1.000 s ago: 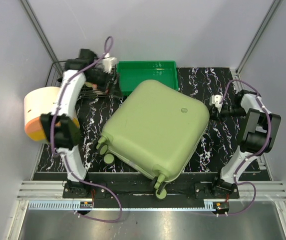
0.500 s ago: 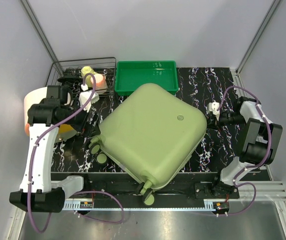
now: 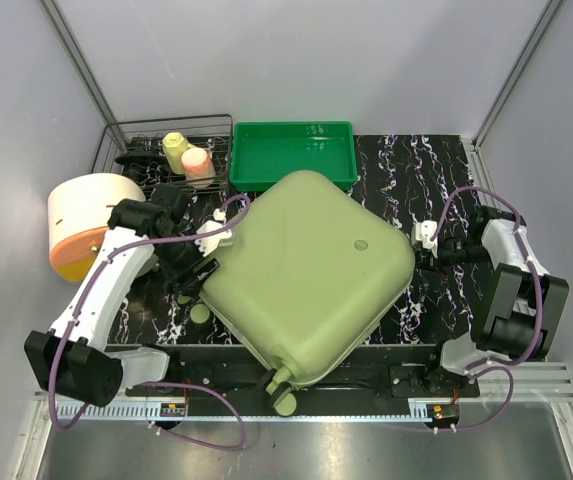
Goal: Open, take out, and arrange the luggage
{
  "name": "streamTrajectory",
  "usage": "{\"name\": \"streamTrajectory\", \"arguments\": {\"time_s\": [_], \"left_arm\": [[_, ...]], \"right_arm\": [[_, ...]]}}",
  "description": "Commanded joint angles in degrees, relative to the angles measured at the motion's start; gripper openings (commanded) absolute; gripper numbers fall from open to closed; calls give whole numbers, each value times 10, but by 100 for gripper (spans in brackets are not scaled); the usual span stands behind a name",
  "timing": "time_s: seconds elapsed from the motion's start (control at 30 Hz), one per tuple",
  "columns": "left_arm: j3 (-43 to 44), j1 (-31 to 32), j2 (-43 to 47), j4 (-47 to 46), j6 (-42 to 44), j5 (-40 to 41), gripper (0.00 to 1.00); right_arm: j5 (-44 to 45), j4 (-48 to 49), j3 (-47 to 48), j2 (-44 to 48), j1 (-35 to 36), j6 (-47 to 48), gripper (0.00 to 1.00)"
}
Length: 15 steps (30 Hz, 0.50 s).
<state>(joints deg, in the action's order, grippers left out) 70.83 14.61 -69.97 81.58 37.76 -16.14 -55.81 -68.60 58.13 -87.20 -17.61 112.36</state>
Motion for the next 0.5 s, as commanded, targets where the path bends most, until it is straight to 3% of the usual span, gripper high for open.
{"name": "streamTrajectory", "arguments": {"time_s": [0.0, 0.13, 0.23, 0.33, 0.47], "left_arm": [[36, 16, -49, -123, 104, -2, 65], [126, 18, -129, -172, 144, -11, 63], [156, 17, -168, -180, 200, -42, 61], [143, 18, -177, -207, 259, -60, 57], [132, 17, -187, -229, 324, -76, 56]], "right_arm": [[-54, -148, -19, 55, 11, 55, 0], [-30, -233, -35, 84, 11, 128, 0], [-16, -237, -39, 105, 11, 142, 0], [-35, -178, 6, 73, 4, 63, 0], [-63, -175, 132, -39, -20, 88, 0]]}}
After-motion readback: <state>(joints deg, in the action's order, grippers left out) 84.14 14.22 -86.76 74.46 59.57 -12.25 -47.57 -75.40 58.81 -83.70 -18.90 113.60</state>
